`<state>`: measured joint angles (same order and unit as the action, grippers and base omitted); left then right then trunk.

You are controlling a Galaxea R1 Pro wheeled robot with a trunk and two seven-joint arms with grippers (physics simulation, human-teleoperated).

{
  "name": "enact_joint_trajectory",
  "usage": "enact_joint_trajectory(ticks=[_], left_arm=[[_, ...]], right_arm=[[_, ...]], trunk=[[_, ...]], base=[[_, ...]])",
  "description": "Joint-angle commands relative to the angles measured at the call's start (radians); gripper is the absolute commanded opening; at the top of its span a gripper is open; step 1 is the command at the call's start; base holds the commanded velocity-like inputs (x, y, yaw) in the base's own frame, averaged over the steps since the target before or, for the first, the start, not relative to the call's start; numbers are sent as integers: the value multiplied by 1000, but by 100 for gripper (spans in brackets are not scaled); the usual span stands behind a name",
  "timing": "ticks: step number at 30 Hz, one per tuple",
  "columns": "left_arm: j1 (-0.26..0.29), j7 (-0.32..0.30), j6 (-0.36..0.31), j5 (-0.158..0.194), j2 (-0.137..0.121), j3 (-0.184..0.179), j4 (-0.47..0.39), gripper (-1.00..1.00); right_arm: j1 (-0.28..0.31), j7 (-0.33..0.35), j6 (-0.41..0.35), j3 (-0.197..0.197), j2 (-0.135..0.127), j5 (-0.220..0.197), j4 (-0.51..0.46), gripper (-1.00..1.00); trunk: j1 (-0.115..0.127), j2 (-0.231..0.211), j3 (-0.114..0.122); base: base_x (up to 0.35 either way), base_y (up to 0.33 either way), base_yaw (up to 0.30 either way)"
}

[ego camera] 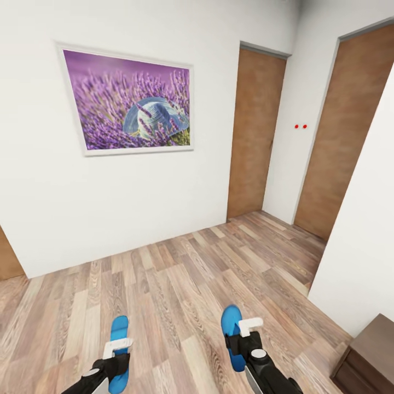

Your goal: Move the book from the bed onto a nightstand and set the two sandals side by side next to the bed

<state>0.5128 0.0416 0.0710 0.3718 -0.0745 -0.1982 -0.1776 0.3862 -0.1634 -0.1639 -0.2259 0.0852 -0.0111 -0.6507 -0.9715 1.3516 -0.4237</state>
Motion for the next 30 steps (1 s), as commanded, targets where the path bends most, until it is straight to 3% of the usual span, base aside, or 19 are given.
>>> enact_joint_trajectory(ticks=[1, 7, 19, 30], left_arm=[[-2, 16, 6, 7, 2, -9, 3, -100], [-8, 47, 11, 5, 9, -12, 7, -100], [-26, 54, 12, 6, 37, -11, 9, -100], [-32, 54, 13, 4, 56, -12, 9, -100]], right_arm=[[-1, -7, 6, 12, -1, -2, 16, -100], [-5, -7, 44, 42, -2, -1, 101, -100], [-14, -7, 88, 54, -3, -1, 253, -100], [-18, -7, 124, 55, -19, -1, 318, -100]], trunk=[[4, -7, 3], [27, -49, 30], [73, -133, 83], [115, -210, 132]], base=[[0, 0, 196], [0, 0, 194], [0, 0, 156], [0, 0, 81]])
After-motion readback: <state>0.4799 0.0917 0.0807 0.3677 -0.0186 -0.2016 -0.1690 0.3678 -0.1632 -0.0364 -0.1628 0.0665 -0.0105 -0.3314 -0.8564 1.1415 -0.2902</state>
